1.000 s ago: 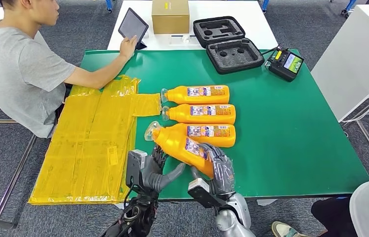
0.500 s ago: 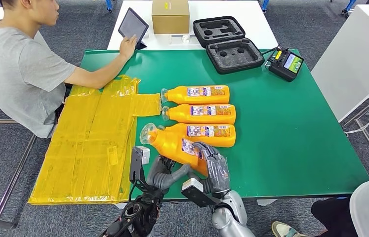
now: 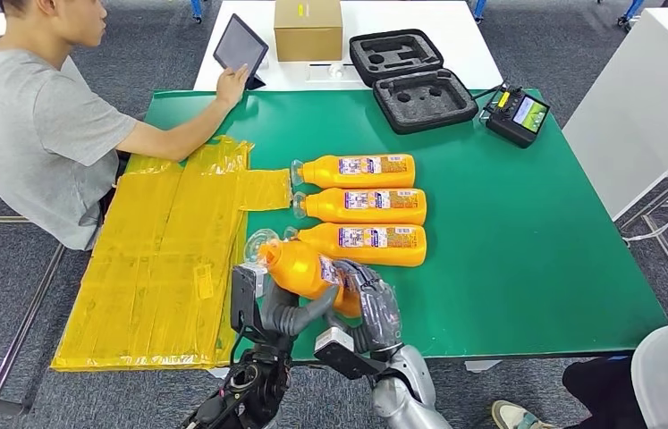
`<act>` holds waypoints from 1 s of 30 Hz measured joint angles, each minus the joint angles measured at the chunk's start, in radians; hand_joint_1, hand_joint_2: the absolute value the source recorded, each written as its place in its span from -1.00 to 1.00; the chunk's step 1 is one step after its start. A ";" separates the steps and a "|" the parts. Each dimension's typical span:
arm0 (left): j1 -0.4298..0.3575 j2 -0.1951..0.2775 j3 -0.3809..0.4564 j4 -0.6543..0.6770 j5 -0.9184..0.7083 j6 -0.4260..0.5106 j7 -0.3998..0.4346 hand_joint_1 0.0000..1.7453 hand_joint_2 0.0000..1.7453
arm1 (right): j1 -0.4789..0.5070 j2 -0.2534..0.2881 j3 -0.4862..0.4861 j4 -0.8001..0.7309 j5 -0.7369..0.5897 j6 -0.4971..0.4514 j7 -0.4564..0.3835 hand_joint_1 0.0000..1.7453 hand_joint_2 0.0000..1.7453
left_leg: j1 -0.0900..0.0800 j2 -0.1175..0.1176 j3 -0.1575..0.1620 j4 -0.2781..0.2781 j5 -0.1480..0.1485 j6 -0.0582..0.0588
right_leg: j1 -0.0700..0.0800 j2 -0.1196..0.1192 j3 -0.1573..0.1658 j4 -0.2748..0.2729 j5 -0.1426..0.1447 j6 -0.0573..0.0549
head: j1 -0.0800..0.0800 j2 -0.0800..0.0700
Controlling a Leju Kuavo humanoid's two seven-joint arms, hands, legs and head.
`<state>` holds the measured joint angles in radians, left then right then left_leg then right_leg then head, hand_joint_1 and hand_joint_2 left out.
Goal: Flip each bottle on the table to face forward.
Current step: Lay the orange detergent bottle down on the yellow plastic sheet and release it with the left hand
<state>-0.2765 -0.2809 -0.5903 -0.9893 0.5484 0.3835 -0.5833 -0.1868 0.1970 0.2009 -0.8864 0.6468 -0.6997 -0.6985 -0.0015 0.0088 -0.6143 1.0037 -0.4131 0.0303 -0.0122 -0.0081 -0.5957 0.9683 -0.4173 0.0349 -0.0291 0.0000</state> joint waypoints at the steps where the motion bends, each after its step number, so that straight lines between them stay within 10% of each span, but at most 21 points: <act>1: -0.003 0.000 0.000 0.002 -0.002 0.007 -0.008 -1.00 1.00 | -0.001 0.001 0.003 0.001 0.000 0.000 0.000 1.00 1.00 | 0.000 0.000 0.000 0.000 0.000 0.000 | 0.000 0.000 0.000 0.000 0.000 0.000 | 0.000 0.000; 13: -0.014 -0.001 0.000 0.010 0.000 0.020 -0.035 -0.96 1.00 | -0.001 0.003 0.018 0.001 0.015 0.000 0.002 1.00 1.00 | 0.000 0.000 0.000 0.000 0.000 0.000 | 0.000 0.000 0.000 0.000 0.000 0.000 | 0.000 0.000; 17: -0.017 -0.003 -0.003 0.011 0.002 0.012 -0.033 0.83 1.00 | -0.001 0.006 0.022 0.001 0.010 0.000 0.003 1.00 1.00 | 0.000 0.000 0.000 0.000 0.000 0.000 | 0.000 0.000 0.000 0.000 0.000 0.000 | 0.000 0.000; 21: -0.023 -0.003 -0.006 0.016 0.004 0.009 -0.036 1.00 1.00 | -0.002 0.006 0.034 0.001 0.001 -0.001 0.004 0.90 1.00 | 0.000 0.000 0.000 0.000 0.000 0.000 | 0.000 0.000 0.000 0.000 0.000 0.000 | 0.000 0.000; 24: -0.025 -0.003 -0.005 0.021 0.003 0.017 -0.045 1.00 1.00 | -0.004 0.006 0.038 0.001 -0.003 -0.002 0.005 0.54 1.00 | 0.000 0.000 0.000 0.000 0.000 0.000 | 0.000 0.000 0.000 0.000 0.000 0.000 | 0.000 0.000; 28: -0.032 -0.004 -0.005 0.028 0.004 0.039 -0.057 1.00 1.00 | -0.007 0.007 0.043 0.001 -0.012 -0.003 0.005 -0.69 1.00 | 0.000 0.000 0.000 0.000 0.000 0.000 | 0.000 0.000 0.000 0.000 0.000 0.000 | 0.000 0.000; 30: -0.036 -0.004 -0.005 0.029 0.004 0.051 -0.065 1.00 1.00 | -0.006 0.008 0.050 0.001 -0.019 -0.003 0.004 -0.83 1.00 | 0.000 0.000 0.000 0.000 0.000 0.000 | 0.000 0.000 0.000 0.000 0.000 0.000 | 0.000 0.000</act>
<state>-0.3130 -0.2853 -0.5949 -0.9606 0.5523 0.4342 -0.6481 -0.1929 0.2049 0.2507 -0.8850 0.6274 -0.7023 -0.6942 -0.0015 0.0088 -0.6142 1.0037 -0.4130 0.0303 -0.0122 -0.0082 -0.5956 0.9684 -0.4172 0.0349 -0.0292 0.0000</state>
